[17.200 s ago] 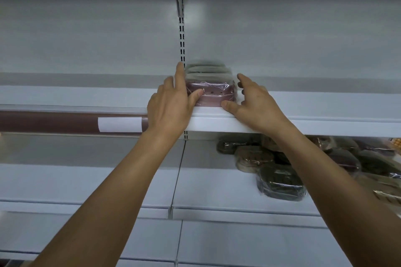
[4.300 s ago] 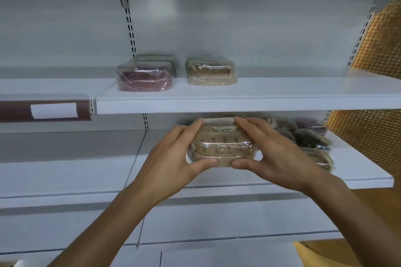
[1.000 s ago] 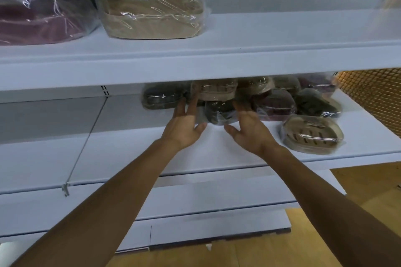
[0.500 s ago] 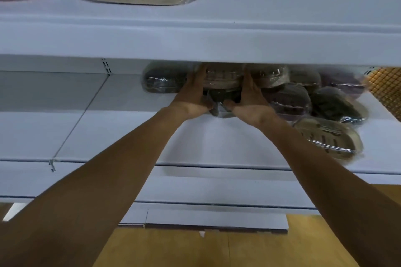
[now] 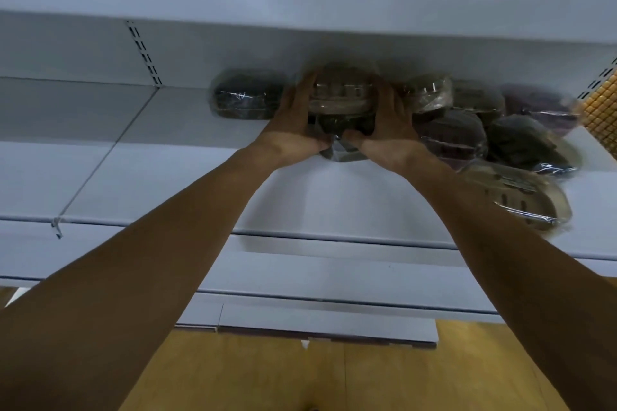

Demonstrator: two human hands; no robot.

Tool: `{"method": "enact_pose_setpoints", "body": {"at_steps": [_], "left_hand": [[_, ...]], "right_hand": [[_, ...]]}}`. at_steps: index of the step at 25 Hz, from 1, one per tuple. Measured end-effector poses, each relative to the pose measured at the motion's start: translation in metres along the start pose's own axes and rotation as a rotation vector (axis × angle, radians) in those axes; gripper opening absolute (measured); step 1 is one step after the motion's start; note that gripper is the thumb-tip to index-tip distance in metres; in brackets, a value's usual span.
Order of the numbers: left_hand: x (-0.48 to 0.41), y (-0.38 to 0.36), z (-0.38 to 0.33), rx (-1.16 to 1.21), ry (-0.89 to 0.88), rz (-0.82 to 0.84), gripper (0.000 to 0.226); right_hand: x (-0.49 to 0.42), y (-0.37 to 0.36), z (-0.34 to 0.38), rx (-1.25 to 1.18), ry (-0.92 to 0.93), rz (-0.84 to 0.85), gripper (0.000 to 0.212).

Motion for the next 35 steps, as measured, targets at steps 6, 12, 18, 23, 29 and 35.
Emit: {"method": "enact_pose_setpoints", "body": {"at_steps": [6,12,18,23,29,35], "left_hand": [[-0.009,-0.008,0.006,0.193,-0.081,-0.11,0.106],[0.002,0.001,0.013,0.19,-0.02,-0.197,0.109],[0.034,0.006,0.019,0.153,-0.021,-0.139,0.102],[0.076,0.013,0.005,0.333,-0.073,0.018,0.102],[0.148,0.039,-0.014,0.184,-0.121,0.021,0.098],[0.21,0.07,-0.05,0.129,-0.218,-0.018,0.097]], "right_hand": [[-0.011,0.0,-0.003,-0.151,0.008,-0.077,0.09],[0.005,0.002,0.01,-0.127,0.02,-0.147,0.109],[0.037,0.005,0.027,-0.006,0.1,-0.11,0.096],[0.074,0.008,0.034,-0.145,0.098,-0.043,0.101],[0.138,0.042,0.056,-0.11,0.116,-0.023,0.098],[0.194,0.095,0.101,-0.093,0.177,-0.075,0.098]]}}
Point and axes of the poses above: each hand's wrist, its own x-axis away from the middle knuckle, its own y-axis out of the back of the hand, z = x × y, the point moved 8 cm from there along -x, towards the middle knuckle, and after that the axes turned 8 degrees about y, right-handed, at the moved point
